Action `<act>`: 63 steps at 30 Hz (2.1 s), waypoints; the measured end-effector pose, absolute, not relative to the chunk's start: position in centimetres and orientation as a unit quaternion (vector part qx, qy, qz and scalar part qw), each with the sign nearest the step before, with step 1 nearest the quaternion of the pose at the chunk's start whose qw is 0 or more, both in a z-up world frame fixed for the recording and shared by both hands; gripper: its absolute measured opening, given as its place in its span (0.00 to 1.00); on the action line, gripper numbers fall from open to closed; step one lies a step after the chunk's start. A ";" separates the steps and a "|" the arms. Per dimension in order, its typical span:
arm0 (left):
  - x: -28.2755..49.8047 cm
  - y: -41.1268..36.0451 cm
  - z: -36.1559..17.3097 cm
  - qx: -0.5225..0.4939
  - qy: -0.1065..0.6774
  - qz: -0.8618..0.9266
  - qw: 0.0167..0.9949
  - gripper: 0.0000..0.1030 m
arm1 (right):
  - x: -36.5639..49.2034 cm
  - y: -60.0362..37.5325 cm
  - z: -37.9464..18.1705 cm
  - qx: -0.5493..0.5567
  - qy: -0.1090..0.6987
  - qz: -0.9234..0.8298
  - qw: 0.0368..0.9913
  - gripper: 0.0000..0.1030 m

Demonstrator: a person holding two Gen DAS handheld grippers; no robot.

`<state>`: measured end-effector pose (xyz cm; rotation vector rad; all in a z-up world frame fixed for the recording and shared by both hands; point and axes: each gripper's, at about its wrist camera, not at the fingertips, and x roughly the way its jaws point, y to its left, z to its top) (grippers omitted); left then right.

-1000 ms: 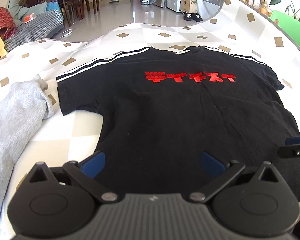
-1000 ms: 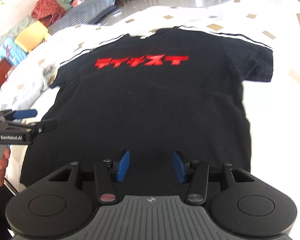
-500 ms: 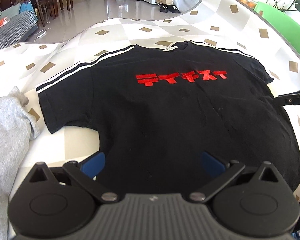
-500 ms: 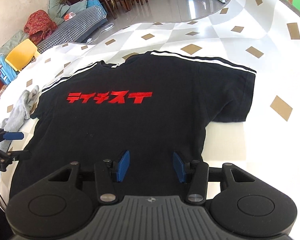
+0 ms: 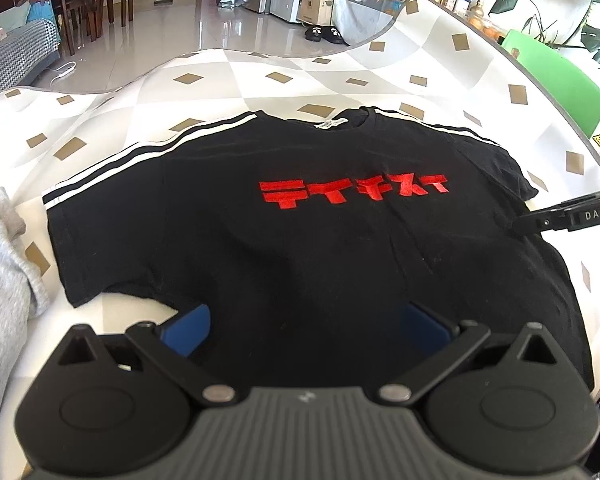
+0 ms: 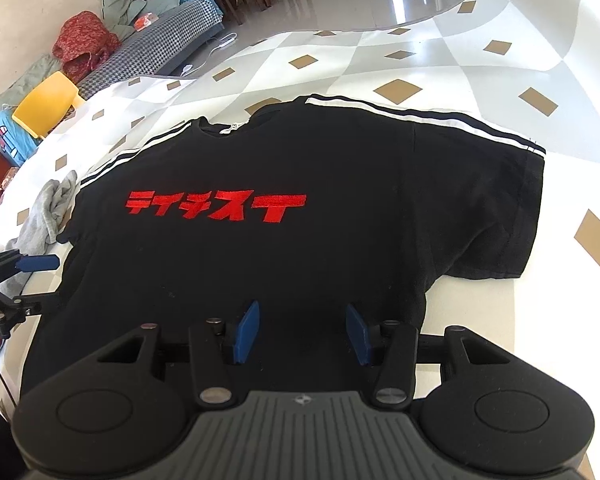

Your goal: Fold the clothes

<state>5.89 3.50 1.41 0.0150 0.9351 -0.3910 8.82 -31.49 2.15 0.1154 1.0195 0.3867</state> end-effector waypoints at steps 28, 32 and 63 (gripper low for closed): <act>8.6 4.8 -1.1 -0.007 0.480 -0.116 0.870 1.00 | 10.8 -33.1 1.5 0.033 0.470 0.118 0.874 0.34; 8.7 4.2 -1.3 0.017 0.482 -0.109 0.869 1.00 | 10.8 -33.3 2.2 0.046 0.472 0.113 0.873 0.35; 9.3 2.7 -1.6 0.040 0.494 -0.071 0.866 1.00 | 10.2 -33.0 1.7 0.034 0.489 0.057 0.870 0.28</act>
